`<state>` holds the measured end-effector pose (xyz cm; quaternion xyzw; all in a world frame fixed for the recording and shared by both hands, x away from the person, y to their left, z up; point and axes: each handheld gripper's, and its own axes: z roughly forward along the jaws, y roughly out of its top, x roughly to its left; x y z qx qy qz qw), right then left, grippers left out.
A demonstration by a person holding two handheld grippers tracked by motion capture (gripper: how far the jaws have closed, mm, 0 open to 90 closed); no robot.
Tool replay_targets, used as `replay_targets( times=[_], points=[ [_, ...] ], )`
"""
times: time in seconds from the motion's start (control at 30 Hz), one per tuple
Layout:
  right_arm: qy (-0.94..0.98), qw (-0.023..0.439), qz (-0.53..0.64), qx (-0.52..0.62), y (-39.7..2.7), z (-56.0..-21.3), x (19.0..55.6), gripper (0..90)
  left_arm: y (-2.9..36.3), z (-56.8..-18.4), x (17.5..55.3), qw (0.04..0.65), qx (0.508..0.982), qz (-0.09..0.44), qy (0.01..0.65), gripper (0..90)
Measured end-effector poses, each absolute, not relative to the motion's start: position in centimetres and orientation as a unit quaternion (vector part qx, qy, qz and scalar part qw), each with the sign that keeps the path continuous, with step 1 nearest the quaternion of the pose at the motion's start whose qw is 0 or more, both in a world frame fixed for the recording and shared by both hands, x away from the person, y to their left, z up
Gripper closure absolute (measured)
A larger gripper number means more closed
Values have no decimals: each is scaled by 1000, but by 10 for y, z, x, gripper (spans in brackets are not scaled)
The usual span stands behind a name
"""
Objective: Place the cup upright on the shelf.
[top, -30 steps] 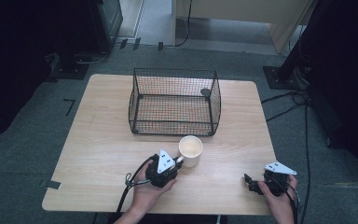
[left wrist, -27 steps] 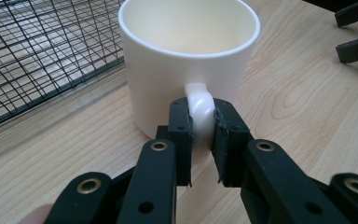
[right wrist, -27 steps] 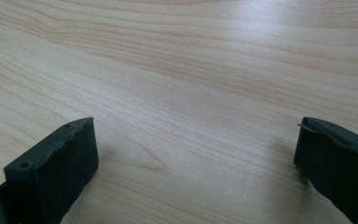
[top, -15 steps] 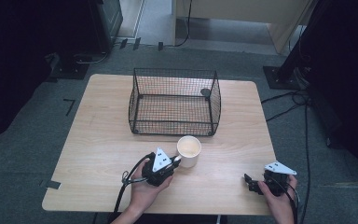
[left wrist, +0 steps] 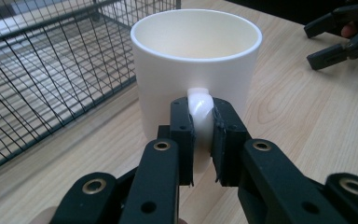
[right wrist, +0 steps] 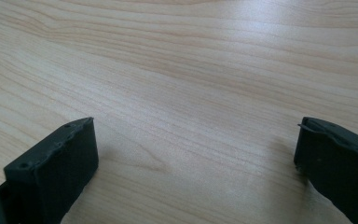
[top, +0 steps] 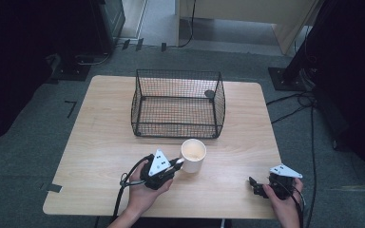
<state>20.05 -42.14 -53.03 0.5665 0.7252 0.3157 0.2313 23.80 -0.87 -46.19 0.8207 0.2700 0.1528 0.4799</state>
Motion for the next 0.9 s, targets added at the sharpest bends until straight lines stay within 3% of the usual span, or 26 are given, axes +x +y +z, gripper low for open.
replay_targets(
  times=[0.9],
  points=[
    [726,231,315,566,-421,-530,200,0,18,-412,247,514,792,170,281,817]
  ],
)
